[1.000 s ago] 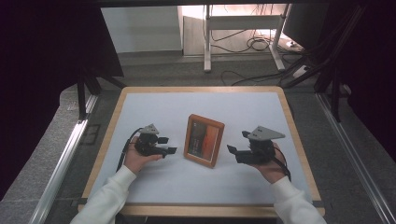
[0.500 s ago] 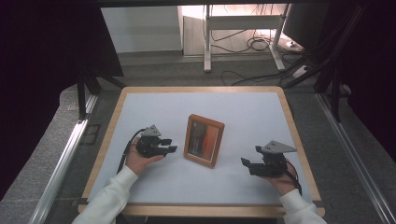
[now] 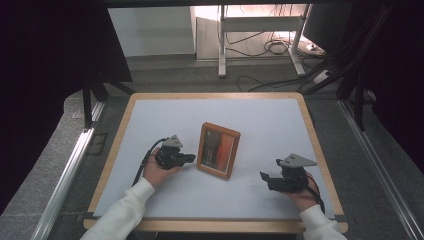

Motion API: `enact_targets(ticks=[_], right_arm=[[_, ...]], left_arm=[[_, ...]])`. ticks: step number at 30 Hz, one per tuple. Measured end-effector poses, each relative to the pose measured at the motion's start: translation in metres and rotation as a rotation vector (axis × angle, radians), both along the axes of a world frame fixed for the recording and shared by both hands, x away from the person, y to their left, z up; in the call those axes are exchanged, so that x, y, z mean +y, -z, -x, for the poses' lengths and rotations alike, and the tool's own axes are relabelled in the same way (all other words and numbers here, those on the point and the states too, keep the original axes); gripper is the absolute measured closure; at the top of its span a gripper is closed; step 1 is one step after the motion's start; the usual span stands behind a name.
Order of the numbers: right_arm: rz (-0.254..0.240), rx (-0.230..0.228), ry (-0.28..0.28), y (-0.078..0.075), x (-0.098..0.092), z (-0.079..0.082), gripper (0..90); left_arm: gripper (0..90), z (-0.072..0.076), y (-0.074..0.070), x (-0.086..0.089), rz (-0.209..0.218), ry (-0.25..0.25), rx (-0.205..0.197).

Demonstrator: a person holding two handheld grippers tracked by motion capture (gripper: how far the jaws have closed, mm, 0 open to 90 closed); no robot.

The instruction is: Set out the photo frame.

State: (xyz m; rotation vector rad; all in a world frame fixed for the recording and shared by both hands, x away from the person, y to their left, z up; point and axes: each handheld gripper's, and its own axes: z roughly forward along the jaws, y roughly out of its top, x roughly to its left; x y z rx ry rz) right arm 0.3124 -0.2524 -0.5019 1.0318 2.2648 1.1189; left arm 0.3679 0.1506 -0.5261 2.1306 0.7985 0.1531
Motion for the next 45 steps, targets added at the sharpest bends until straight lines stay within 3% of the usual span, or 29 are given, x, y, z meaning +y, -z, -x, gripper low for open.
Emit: enact_targets(ticks=[45], right_arm=[[0.005,0.004,0.0,0.001,-0.001,-0.002,22.2]], left_arm=[[90.0,0.014,0.004,-0.012,-0.029,0.072,0.013]])
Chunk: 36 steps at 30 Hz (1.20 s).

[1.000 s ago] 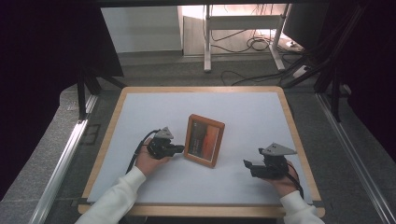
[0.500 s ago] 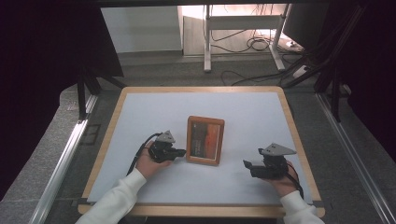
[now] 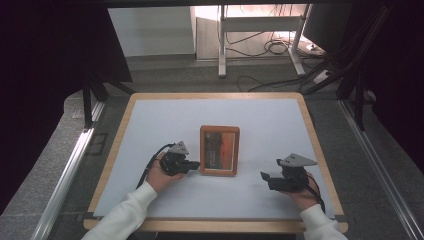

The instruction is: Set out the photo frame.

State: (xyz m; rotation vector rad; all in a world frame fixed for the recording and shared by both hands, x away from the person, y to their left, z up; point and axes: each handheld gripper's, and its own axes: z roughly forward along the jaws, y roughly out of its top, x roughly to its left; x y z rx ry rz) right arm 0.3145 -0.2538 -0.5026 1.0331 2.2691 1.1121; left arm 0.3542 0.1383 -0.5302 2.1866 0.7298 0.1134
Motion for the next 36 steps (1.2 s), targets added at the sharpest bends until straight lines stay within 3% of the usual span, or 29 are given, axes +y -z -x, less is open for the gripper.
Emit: enact_targets(ticks=[11,21,28,30,33,36], right_arm=[[-0.01,0.0,0.004,0.0,-0.003,-0.001,22.2],[0.001,-0.003,-0.009,0.003,-0.004,0.0,22.2],[0.027,-0.003,-0.01,0.007,-0.002,0.0,21.9],[0.041,-0.004,-0.01,0.008,-0.001,0.0,21.8],[0.041,-0.004,-0.008,0.008,0.0,0.001,21.8],[0.046,-0.009,-0.007,0.008,-0.001,-0.001,21.8]], left_arm=[[89.9,-0.002,-0.001,0.002,0.007,0.003,-0.004],[88.5,-0.003,-0.01,0.018,0.042,-0.071,-0.031],[86.7,0.001,-0.012,0.03,0.045,-0.101,-0.058],[82.7,0.003,-0.012,0.034,0.051,-0.123,-0.067],[64.4,0.008,-0.011,0.039,0.054,-0.177,-0.075],[53.6,0.012,-0.01,0.045,0.044,-0.199,-0.068]])
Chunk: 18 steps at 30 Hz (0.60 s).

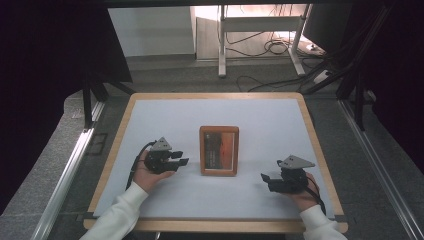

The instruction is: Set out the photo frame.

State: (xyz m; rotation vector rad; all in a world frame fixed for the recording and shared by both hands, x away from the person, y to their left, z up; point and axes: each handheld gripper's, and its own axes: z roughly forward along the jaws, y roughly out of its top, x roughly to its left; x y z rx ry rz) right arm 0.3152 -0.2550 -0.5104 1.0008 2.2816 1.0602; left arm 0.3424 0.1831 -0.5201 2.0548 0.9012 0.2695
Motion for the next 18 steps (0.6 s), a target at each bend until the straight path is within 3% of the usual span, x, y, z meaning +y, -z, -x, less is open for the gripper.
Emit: enact_targets(ticks=[2,6,11,18], right_arm=[[-0.002,0.002,0.015,0.001,-0.006,-0.004,21.5],[-0.038,0.013,0.039,0.001,-0.015,-0.007,21.5],[-0.036,0.007,0.025,0.001,-0.014,-0.006,21.4],[-0.039,0.009,0.027,0.002,-0.013,-0.008,21.4]], left_arm=[[45.7,0.002,0.0,0.004,0.008,-0.017,0.007],[39.2,0.007,0.002,0.014,0.008,-0.052,0.004],[36.3,0.007,0.006,0.024,0.024,-0.101,0.036],[34.2,0.007,0.009,0.025,0.02,-0.102,0.043]])
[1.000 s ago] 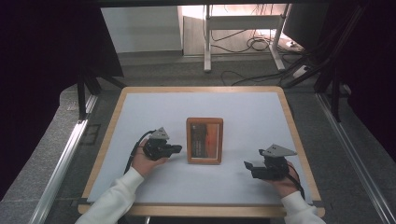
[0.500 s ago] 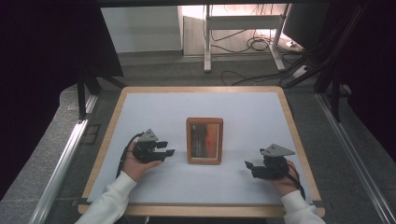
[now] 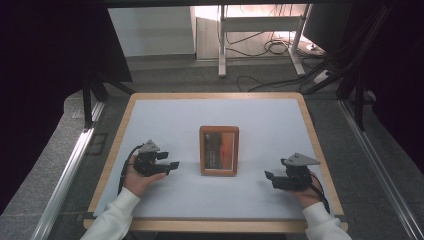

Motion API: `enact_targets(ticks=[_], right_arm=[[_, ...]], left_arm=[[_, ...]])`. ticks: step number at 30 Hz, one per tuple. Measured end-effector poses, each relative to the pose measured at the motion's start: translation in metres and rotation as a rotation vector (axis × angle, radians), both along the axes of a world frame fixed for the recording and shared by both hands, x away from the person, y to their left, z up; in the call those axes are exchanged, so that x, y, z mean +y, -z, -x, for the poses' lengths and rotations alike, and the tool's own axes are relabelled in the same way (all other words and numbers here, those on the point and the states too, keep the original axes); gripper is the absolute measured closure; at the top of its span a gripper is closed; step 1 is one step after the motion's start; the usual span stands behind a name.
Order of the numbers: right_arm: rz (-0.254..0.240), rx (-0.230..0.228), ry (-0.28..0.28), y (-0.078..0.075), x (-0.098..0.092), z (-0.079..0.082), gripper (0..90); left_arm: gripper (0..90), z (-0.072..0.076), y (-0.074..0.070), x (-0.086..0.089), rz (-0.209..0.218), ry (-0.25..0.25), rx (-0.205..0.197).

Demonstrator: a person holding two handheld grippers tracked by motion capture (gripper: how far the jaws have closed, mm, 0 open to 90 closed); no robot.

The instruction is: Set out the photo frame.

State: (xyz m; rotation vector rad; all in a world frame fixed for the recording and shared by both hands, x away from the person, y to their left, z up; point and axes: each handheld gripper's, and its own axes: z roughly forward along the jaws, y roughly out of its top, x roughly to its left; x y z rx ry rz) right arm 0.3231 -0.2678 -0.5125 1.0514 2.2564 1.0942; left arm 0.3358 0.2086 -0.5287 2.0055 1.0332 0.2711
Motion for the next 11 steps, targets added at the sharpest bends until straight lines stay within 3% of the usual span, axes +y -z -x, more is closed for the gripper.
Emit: enact_targets(ticks=[11], right_arm=[[0.003,-0.002,0.004,-0.0004,0.0003,0.0013,20.8]], left_arm=[[32.9,-0.0028,0.0019,-0.002,-0.011,0.008,0.002]])
